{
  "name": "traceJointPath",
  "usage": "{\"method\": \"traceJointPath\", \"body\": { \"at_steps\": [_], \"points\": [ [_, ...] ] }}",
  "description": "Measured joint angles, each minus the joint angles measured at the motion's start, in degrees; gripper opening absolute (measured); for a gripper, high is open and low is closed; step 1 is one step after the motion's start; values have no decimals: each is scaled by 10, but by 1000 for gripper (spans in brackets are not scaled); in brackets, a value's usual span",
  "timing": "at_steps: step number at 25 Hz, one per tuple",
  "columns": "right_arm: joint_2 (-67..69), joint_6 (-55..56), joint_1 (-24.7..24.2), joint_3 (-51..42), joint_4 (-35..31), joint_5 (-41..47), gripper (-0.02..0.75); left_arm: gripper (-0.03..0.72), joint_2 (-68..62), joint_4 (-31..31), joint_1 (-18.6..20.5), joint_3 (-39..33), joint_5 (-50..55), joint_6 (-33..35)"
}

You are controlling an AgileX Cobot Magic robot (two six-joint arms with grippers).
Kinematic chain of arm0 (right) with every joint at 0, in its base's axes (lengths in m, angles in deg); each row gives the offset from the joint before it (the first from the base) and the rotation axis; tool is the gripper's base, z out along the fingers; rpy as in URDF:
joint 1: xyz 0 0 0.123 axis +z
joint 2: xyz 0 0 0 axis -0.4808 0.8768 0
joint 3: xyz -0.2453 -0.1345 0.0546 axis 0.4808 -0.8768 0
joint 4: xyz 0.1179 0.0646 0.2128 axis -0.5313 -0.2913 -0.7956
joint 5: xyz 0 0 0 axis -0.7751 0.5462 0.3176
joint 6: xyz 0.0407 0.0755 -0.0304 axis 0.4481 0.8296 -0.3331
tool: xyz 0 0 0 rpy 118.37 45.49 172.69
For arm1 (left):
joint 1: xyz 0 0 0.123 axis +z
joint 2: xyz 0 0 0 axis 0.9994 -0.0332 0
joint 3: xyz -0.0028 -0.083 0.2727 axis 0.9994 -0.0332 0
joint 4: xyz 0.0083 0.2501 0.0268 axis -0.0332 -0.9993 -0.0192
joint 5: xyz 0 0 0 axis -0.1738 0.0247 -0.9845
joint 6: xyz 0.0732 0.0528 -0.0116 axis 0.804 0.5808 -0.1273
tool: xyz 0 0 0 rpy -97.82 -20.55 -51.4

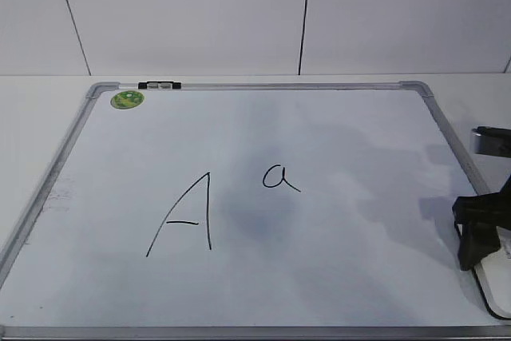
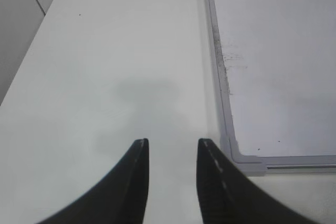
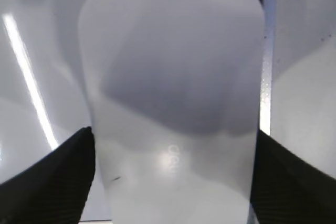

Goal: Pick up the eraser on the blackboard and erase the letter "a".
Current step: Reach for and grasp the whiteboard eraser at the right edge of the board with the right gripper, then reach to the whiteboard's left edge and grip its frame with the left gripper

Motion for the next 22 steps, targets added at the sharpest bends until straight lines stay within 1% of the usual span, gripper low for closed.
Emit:
{"method": "traceJointPath", "body": {
  "at_steps": [6, 14, 19, 22],
  "points": [
    [0, 0, 0, 0, 2, -1, 587, 235, 0, 0, 0, 0, 0, 0],
    [0, 0, 0, 0, 2, -1, 579, 235, 0, 0, 0, 0, 0, 0],
    [0, 0, 0, 0, 3, -1, 541, 235, 0, 0, 0, 0, 0, 0],
    [0, 0, 0, 0, 4, -1, 533, 235, 0, 0, 0, 0, 0, 0]
  ]
}}
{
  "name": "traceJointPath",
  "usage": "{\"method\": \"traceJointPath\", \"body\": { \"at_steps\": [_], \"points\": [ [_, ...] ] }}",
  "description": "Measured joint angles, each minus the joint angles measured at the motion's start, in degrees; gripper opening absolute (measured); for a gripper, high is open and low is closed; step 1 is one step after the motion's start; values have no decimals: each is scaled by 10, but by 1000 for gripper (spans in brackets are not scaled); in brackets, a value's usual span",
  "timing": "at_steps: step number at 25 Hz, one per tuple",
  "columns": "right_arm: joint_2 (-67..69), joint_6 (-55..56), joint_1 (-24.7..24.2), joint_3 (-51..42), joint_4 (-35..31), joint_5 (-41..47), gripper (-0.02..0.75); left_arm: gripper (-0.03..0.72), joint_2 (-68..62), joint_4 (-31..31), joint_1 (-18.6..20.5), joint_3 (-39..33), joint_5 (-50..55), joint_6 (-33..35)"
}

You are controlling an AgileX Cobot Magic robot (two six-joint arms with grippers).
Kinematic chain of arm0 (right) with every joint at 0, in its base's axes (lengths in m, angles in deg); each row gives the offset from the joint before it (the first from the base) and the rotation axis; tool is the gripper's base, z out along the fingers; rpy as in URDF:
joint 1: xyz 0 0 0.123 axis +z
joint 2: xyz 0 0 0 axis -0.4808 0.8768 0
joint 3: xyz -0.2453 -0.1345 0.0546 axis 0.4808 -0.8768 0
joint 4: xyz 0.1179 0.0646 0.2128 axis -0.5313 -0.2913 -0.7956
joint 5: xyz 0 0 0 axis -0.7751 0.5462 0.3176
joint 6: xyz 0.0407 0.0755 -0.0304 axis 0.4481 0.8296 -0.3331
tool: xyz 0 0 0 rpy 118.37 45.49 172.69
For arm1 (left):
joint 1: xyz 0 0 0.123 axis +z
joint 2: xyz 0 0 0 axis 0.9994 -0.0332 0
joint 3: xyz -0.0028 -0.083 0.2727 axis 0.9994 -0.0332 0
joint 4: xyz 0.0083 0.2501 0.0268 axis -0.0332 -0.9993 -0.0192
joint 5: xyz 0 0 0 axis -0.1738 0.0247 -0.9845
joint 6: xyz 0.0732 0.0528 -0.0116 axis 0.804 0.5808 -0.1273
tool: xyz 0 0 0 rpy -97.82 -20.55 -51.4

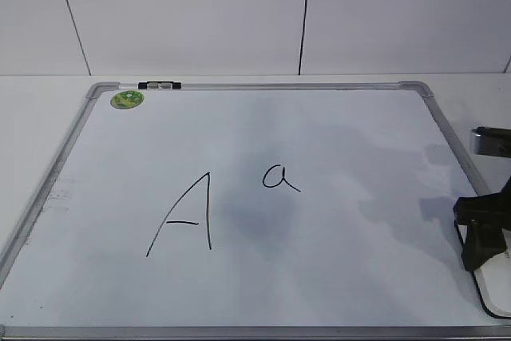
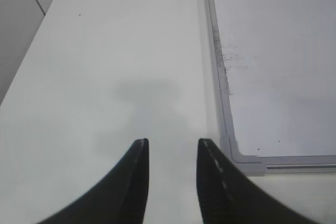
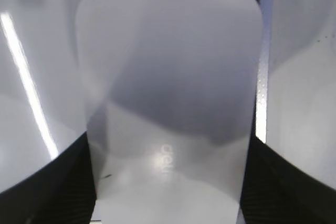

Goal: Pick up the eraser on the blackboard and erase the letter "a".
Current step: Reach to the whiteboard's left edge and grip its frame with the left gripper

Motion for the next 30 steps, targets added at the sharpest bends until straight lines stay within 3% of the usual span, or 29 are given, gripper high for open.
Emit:
{"method": "traceJointPath", "body": {
  "at_steps": [16, 27, 30],
  "points": [
    [1, 10, 1, 12, 23, 34, 531, 235, 0, 0, 0, 0, 0, 0],
    [-11, 4, 2, 81, 4, 91, 531, 235, 0, 0, 0, 0, 0, 0],
    [-12, -2, 25, 110, -1, 107, 531, 235, 0, 0, 0, 0, 0, 0]
  ]
}}
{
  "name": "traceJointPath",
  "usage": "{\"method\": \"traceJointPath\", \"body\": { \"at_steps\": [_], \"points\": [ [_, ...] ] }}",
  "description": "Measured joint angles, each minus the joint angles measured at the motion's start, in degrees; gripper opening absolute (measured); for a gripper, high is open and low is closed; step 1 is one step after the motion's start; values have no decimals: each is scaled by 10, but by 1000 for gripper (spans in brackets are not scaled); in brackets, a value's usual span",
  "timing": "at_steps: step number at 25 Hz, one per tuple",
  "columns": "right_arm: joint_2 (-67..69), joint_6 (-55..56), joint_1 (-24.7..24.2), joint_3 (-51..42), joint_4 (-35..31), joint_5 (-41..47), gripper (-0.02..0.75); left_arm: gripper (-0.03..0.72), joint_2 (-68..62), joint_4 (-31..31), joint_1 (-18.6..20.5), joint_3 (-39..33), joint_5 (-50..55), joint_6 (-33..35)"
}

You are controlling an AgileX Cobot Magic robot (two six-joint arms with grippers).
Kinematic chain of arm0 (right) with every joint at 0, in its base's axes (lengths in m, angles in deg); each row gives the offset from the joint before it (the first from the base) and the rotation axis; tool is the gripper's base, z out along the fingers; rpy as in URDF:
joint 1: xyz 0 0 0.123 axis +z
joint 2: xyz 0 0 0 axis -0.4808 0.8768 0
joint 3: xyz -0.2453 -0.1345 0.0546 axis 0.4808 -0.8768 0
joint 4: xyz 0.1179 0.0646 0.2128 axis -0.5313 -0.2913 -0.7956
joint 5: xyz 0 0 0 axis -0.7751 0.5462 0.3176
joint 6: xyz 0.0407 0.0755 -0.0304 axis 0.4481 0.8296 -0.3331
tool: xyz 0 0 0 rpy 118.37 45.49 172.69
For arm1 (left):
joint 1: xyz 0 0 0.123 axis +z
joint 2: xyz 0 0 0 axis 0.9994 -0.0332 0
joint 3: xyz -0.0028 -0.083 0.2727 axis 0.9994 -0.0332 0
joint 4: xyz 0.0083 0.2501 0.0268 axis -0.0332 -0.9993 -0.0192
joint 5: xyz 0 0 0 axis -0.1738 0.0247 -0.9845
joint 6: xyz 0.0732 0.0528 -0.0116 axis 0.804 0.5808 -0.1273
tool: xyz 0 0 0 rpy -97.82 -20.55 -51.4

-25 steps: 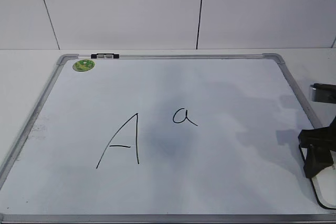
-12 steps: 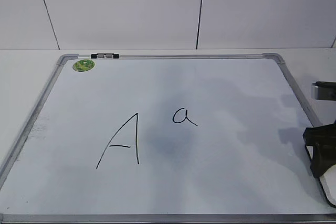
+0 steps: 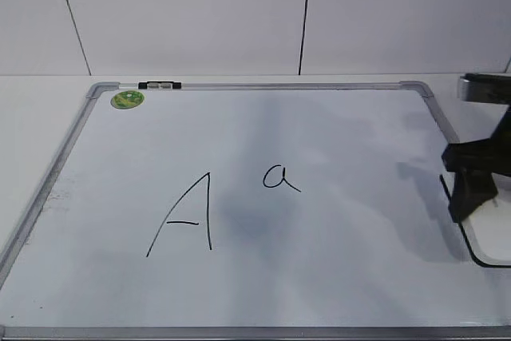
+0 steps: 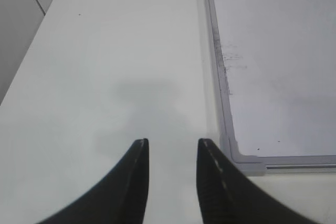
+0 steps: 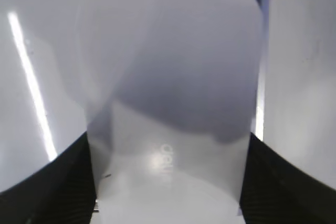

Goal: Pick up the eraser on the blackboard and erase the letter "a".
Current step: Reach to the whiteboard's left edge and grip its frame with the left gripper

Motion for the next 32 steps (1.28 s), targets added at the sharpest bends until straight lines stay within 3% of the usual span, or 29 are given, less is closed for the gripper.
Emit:
{"method": "traceJointPath", "body": {
  "at_steps": [10, 23, 32],
  "points": [
    [0, -4, 94, 89, 1, 29, 531, 235, 0, 0, 0, 0, 0, 0],
    [17, -5, 207, 105, 23, 64, 531, 235, 0, 0, 0, 0, 0, 0],
    [22, -5, 223, 105, 39, 74, 531, 235, -33, 29, -2, 0, -1, 0]
  ]
}}
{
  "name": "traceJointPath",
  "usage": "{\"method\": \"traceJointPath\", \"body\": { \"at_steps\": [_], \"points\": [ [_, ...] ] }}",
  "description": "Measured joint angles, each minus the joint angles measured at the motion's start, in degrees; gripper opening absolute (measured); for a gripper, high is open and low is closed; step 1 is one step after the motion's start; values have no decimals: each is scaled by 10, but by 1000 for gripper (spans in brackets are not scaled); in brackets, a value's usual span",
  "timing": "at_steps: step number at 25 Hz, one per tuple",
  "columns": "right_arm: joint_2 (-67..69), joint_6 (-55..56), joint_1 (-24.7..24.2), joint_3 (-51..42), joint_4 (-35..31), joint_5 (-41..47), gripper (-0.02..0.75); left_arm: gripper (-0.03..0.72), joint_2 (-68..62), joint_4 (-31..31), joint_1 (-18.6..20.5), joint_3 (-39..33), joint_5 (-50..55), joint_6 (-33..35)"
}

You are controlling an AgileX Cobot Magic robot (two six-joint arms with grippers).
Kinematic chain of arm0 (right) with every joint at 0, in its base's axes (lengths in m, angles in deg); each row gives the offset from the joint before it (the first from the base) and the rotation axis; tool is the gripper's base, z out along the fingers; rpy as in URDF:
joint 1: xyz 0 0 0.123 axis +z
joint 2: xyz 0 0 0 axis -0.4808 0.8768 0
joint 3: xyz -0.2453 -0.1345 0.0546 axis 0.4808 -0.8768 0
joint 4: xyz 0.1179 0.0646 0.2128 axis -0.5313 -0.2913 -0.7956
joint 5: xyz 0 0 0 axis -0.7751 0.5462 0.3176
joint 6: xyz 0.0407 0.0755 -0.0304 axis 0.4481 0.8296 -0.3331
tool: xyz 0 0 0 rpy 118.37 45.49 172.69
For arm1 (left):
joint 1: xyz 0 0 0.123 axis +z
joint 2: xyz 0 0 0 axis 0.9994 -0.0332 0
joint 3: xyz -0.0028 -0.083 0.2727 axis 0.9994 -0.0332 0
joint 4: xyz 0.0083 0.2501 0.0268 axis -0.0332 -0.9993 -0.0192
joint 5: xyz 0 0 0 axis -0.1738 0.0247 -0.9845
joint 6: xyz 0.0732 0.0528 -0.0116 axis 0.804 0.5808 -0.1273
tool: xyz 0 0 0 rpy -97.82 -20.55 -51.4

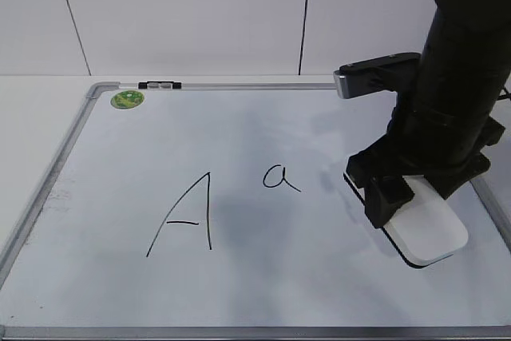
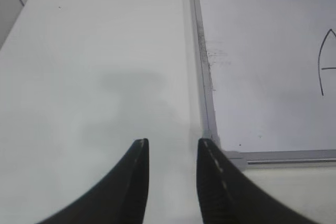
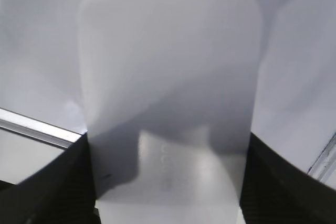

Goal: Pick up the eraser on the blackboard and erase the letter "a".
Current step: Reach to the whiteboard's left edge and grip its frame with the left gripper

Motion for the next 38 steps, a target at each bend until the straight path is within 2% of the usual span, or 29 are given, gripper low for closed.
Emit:
{"method": "traceJointPath", "body": {
  "at_steps": [7, 14, 24, 29, 38],
  "points": [
    [0, 1, 0, 1, 0, 1, 531, 235, -192, 49, 0, 44, -71, 0],
    [0, 1, 0, 1, 1, 2, 531, 235, -421, 73, 0, 132, -119, 0],
    [1, 1, 0, 1, 1, 2, 531, 239, -727, 97, 0, 306, -87, 0],
    [1, 1, 0, 1, 1, 2, 531, 237, -836, 113, 0, 385, -73, 11],
    [1, 2, 0, 1, 1, 2, 531, 235, -978, 151, 0, 430, -66, 45]
  ]
}}
